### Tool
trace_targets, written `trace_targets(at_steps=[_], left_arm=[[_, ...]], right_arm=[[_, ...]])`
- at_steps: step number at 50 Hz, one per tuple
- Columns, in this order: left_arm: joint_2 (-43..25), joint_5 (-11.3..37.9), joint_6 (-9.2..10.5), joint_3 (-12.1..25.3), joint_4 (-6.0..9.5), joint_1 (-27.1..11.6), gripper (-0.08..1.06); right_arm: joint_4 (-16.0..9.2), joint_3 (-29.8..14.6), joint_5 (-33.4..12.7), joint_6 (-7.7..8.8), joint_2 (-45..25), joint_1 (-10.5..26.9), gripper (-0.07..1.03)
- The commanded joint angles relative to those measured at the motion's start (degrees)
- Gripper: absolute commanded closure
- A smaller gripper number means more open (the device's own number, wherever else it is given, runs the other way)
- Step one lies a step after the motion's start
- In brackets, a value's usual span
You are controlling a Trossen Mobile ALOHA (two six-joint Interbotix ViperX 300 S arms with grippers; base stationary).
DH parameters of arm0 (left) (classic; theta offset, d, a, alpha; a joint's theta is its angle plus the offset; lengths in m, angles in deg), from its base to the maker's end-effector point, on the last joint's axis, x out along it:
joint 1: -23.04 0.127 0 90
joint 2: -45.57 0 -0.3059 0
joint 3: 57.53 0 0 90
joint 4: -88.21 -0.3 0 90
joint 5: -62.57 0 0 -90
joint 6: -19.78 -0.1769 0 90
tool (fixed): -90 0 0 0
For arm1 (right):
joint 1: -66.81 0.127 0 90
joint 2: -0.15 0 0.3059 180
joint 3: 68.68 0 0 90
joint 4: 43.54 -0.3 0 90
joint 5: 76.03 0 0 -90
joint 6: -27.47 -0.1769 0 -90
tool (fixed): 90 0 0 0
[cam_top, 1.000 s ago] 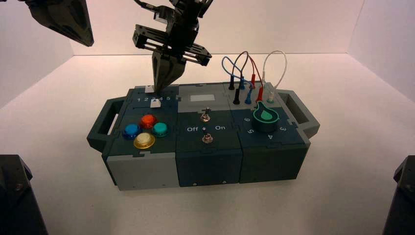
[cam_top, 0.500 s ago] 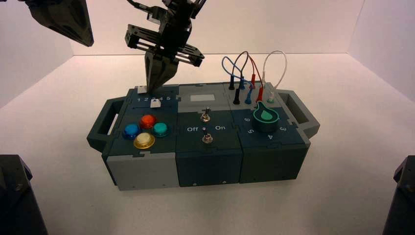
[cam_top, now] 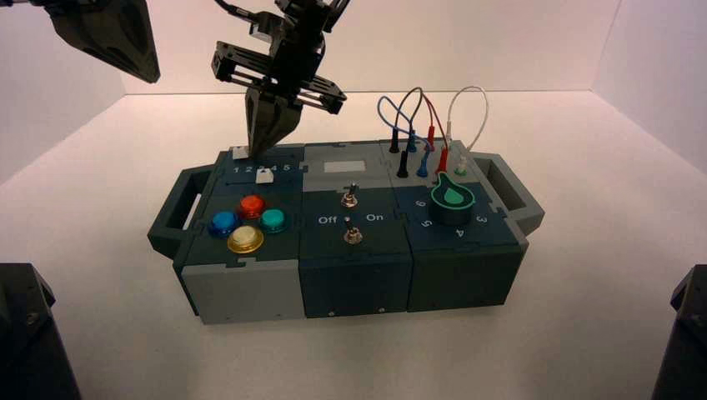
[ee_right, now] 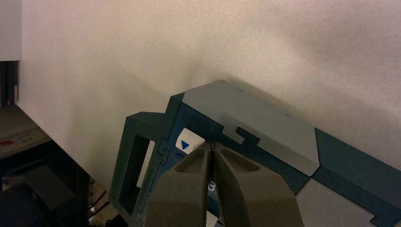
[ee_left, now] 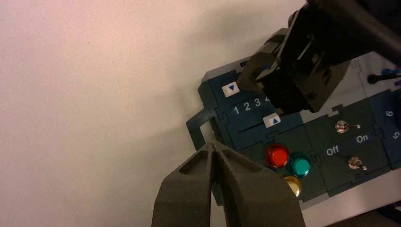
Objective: Move the top slider to position 1.
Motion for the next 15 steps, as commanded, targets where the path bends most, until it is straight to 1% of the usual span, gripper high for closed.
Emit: trace_targets(at_steps=[1,15], left_arm=[[-0.9,-0.4,0.18,0.5,-0.18,-0.1,1.01],[-0.9,-0.4,0.26,0.8,0.0,-0.1,1.01]], right_arm=[[0.5,-0.2,-1.1,0.18,2.8,0.3,0.99],[0.4,0.6,-1.8,0.18,5.1,0.5,0.99]])
